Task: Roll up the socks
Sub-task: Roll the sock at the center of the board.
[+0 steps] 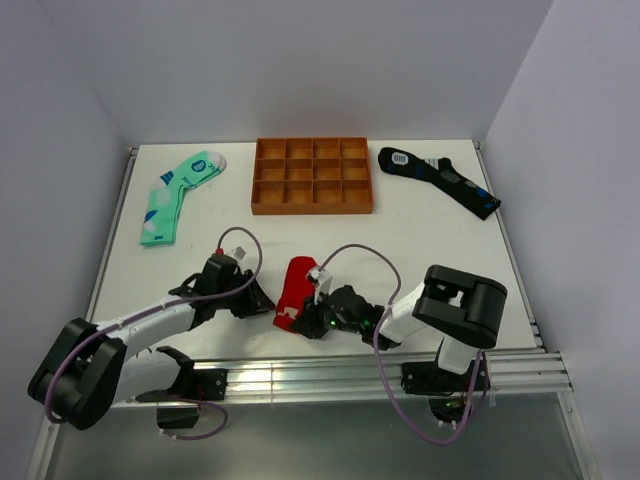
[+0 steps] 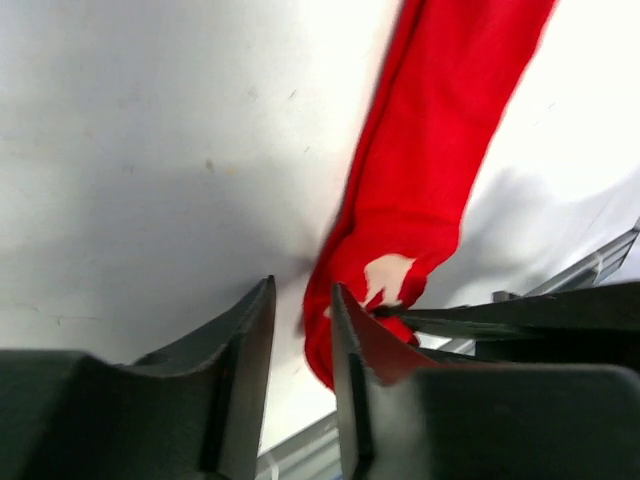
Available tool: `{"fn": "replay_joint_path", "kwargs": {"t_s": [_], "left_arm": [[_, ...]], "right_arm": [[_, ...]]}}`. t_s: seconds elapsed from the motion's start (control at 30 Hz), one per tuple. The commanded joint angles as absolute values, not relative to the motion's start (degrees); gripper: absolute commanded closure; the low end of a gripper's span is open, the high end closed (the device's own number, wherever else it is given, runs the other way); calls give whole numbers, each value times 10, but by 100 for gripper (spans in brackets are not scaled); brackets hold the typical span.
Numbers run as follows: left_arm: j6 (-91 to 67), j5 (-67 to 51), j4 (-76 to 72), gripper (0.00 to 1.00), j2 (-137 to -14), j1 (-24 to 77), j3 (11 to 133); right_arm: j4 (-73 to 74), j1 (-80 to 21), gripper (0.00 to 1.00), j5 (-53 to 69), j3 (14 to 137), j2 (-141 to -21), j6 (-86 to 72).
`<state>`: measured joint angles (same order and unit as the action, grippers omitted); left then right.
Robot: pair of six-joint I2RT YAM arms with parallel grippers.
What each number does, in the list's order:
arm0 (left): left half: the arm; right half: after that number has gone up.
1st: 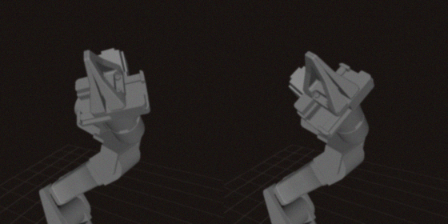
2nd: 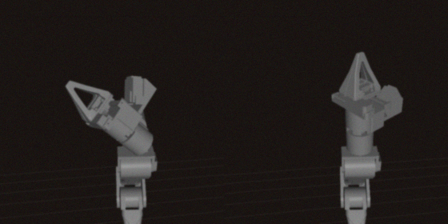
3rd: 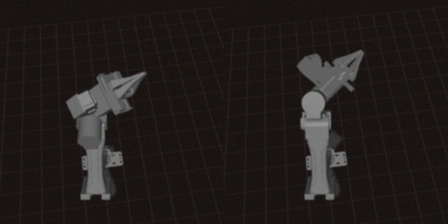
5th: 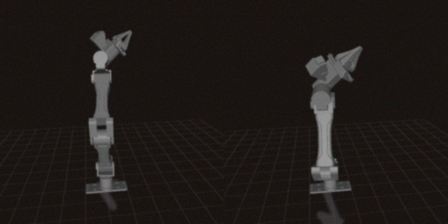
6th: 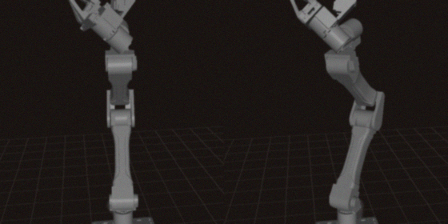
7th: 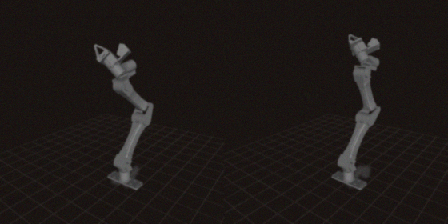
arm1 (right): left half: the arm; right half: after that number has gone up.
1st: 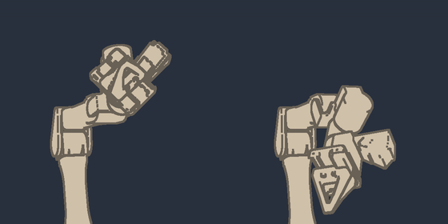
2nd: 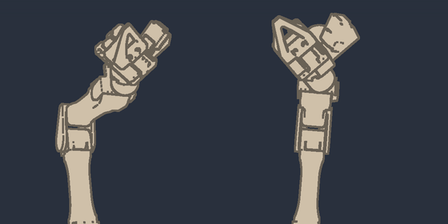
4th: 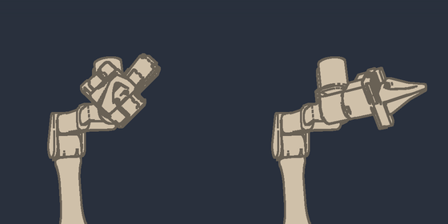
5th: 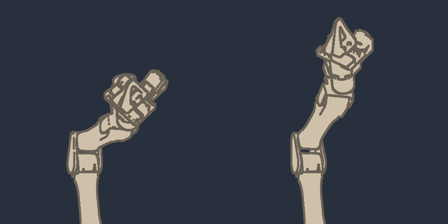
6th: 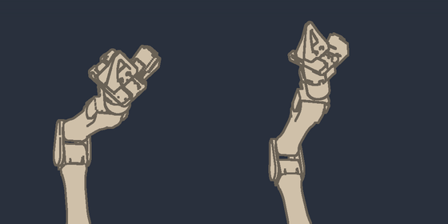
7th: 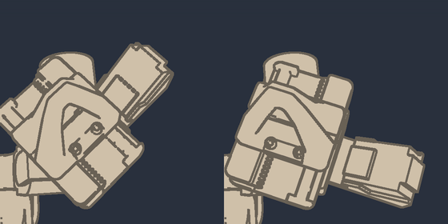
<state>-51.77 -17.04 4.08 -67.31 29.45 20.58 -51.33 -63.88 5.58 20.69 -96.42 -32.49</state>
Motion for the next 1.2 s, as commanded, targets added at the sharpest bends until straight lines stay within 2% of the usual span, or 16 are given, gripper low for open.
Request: {"fn": "replay_joint_path", "kwargs": {"t_s": [0.0, 0.23, 0.6, 1.17], "left_arm": [[-527, -121, -30, 64, -632, 310, 193], [-524, -53, -76, 60, -602, 367, 166], [-525, 16, -117, 59, -540, 418, 105], [-523, 4, -274, 52, -491, 443, 2]], "right_arm": [[-372, -619, 76, 115, 201, -1004, -351], [-326, -572, 76, 212, 220, -1020, -387], [-225, -524, 77, 267, 244, -1020, -406], [-129, -485, 79, 303, 276, -1027, -408]]}}
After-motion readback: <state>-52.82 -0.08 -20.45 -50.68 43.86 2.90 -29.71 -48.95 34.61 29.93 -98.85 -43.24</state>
